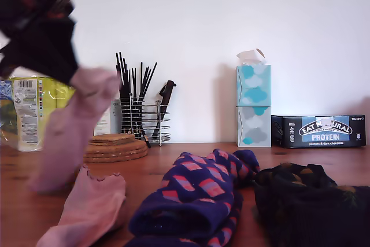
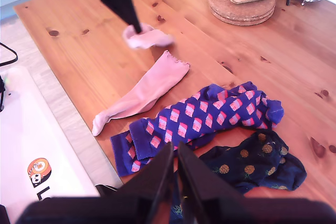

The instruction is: Pair up the socks based on colour and pattern, by placing each sock on top of its pair

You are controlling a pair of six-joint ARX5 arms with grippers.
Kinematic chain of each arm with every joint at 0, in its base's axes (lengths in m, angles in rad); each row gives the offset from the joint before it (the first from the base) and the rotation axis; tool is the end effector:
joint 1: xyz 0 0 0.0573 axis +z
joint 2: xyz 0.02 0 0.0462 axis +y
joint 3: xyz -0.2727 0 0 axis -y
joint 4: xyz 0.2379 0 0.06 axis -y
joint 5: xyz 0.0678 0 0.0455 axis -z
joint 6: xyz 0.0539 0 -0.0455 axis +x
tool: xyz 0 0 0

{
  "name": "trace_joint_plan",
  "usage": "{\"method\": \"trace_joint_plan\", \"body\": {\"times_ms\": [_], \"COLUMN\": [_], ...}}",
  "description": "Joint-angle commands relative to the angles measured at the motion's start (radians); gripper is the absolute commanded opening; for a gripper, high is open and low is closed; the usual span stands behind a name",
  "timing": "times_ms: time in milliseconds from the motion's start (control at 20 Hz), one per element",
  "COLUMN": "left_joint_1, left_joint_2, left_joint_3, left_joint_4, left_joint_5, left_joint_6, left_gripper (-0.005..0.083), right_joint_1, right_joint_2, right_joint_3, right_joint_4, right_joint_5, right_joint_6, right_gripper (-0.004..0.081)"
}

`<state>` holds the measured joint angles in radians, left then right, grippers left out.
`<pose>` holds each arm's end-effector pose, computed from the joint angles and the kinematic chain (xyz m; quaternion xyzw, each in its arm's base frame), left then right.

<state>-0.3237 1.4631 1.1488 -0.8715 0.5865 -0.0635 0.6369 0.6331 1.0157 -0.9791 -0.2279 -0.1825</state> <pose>0.2539 -0.1166 0.2537 -0.0968 0.5652 -0.3468 0.7422 0.0715 0.0681 0.3417 -0.1385 0.2500 0.4251 0.8588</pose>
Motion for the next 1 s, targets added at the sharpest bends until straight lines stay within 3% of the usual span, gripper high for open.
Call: {"method": "trace_joint_plan", "body": {"times_ms": [0,150,350,500,600,950], "left_joint_1": [-0.027,-0.06,-0.063,-0.063,-0.066,-0.084], "left_joint_2": [0.016,0.016,0.016,0.016,0.016,0.049], "left_joint_3": [0.018,0.061,0.152,0.204,0.221,0.164], "left_joint_4": [0.044,0.106,0.111,0.109,0.1,-0.172], "left_joint_5": [0.008,-0.001,-0.089,-0.078,-0.023,-0.038], "left_joint_6": [-0.019,-0.042,-0.037,-0.032,-0.026,0.173], "left_gripper": [-0.0023,-0.0023,-0.0023,-0.0023,-0.0023,-0.0023], "right_joint_1": [0.004,0.004,0.005,0.005,0.005,0.005], "right_joint_2": [0.01,0.021,0.029,0.032,0.032,0.032], "right_joint_3": [0.005,0.005,0.005,0.005,0.005,0.005], "right_joint_4": [0.009,0.008,0.0,-0.007,-0.007,-0.014], "right_joint_5": [0.0,-0.001,-0.002,-0.002,-0.002,-0.007], "right_joint_6": [-0.002,-0.001,-0.001,-0.001,-0.001,0.0], "right_gripper": [-0.0013,-0.0013,-0.0013,-0.0013,-0.0013,-0.0013]}}
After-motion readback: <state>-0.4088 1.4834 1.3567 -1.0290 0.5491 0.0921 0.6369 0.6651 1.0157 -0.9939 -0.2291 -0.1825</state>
